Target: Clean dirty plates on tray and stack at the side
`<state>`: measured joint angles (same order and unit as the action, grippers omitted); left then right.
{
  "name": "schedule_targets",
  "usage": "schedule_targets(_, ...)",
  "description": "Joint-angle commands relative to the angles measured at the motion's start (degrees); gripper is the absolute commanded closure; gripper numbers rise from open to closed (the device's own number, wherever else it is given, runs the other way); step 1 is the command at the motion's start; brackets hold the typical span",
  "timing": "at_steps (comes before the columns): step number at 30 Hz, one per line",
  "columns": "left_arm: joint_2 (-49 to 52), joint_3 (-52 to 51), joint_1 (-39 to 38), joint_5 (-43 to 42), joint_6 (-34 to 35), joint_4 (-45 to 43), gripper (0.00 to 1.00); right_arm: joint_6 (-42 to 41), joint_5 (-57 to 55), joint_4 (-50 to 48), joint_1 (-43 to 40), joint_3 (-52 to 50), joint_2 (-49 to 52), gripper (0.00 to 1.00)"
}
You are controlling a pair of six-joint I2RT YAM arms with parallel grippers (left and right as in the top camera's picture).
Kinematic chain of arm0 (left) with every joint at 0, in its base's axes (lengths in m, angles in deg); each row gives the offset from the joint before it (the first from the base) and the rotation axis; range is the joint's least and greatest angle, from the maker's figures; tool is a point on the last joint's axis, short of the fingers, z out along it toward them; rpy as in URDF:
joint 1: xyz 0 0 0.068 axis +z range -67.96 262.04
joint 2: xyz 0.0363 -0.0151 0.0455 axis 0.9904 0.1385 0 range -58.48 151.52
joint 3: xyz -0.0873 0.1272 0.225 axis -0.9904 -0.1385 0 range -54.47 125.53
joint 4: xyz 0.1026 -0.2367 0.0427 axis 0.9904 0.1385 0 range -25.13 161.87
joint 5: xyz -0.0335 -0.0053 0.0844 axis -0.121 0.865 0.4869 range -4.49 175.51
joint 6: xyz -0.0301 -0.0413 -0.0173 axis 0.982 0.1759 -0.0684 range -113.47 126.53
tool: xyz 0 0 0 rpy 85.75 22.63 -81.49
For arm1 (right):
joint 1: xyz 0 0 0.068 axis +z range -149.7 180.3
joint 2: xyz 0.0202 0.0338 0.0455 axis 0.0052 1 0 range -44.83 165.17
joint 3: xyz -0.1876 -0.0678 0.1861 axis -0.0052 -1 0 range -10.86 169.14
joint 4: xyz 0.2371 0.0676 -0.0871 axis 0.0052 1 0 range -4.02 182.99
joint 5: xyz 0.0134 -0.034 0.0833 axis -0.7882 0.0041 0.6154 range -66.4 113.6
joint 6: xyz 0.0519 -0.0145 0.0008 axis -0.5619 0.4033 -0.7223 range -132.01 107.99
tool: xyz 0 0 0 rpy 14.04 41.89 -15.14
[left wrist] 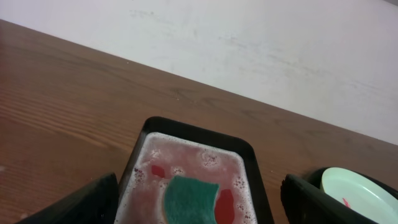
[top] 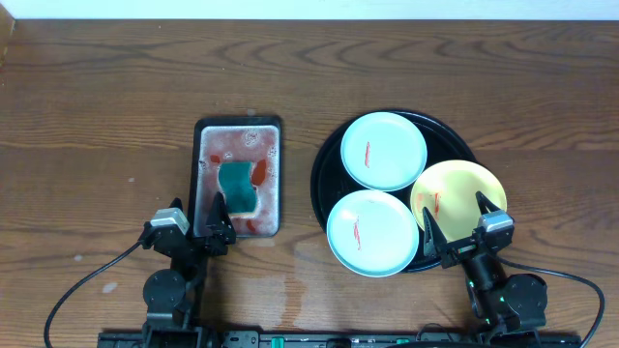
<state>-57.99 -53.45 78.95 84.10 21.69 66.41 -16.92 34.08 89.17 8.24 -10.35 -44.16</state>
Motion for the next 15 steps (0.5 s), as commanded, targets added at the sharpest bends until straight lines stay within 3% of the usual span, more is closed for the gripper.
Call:
schedule_targets(1,-0.3,-0.8,0.2,0.8,-0.5,2.5,0.16,0.7,0.1,0.1,-0.3,-0.2,-0.2,0.01)
schedule_targets(15,-0.3,-0.8,0.2,0.8,-0.5,2.5,0.16,0.7,0.1,0.0,-0.3,-0.2,-0.2,0.01)
